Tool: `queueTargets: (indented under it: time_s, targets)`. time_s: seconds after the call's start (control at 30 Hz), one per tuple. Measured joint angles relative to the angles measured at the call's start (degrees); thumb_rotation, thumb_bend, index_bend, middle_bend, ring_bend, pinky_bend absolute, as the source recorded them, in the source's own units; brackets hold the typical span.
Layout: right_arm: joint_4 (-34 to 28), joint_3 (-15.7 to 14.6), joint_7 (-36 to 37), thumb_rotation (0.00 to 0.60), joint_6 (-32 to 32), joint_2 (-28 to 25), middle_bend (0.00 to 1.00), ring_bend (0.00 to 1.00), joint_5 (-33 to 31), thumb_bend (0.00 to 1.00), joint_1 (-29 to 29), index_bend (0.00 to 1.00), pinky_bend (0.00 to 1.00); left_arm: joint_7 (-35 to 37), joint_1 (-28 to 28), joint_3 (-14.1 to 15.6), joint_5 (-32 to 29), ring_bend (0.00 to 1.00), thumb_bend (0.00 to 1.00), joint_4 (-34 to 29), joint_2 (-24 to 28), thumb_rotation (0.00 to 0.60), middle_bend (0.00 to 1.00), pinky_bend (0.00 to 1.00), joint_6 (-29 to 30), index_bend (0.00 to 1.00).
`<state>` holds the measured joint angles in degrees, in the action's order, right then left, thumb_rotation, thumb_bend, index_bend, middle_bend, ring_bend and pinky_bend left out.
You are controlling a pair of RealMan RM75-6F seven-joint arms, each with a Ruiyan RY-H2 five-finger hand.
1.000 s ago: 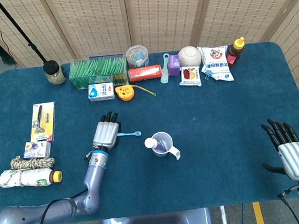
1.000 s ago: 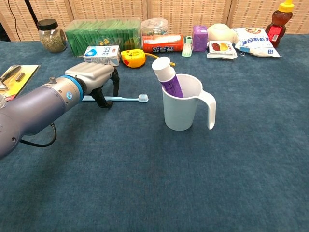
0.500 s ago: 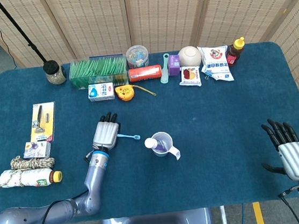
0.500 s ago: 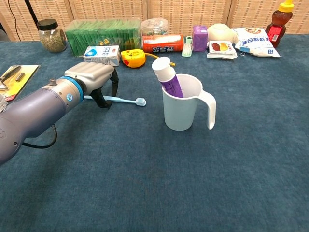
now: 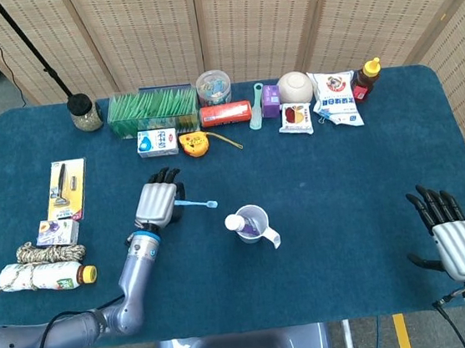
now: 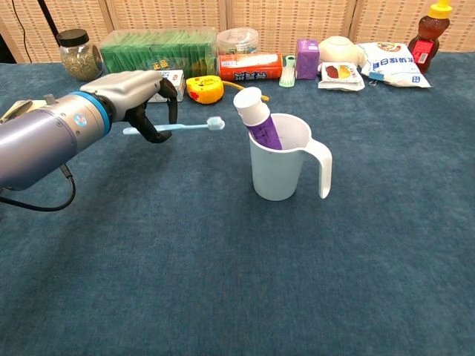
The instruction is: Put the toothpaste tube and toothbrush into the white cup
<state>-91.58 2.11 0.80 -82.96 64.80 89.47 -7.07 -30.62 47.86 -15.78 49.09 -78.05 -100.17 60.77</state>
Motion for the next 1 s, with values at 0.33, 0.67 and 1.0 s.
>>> queueTargets:
  time_s: [0.33, 0.67, 1.0]
  targets:
    - [-0.51, -0.22, -1.17, 0.6, 0.18, 0.28, 0.0, 0.0, 0.22, 0.0, -0.07, 0.0, 0.0, 22.47, -3.79, -3.55, 8.8, 0.07, 0.37, -5.11, 5.72, 0.6, 0.18, 0.17, -0.21, 0.56]
    - [-0.69, -0.35, -1.65, 0.6, 0.45, 0.45, 0.0, 0.0, 0.17, 0.0, -0.15, 0.0, 0.0, 46.47, -6.85, -4.9, 21.89, 0.06, 0.37, -10.17, 8.58, 0.6, 0.18, 0.17, 1.72, 0.56]
    - [-0.5, -0.27, -1.32, 0.6, 0.55, 0.37, 0.0, 0.0, -0.02, 0.0, -0.19, 0.0, 0.0, 52.65, -6.98, -4.95, 25.42, 0.05, 0.37, -19.75, 10.62, 0.6, 0.18, 0.17, 1.56, 0.56]
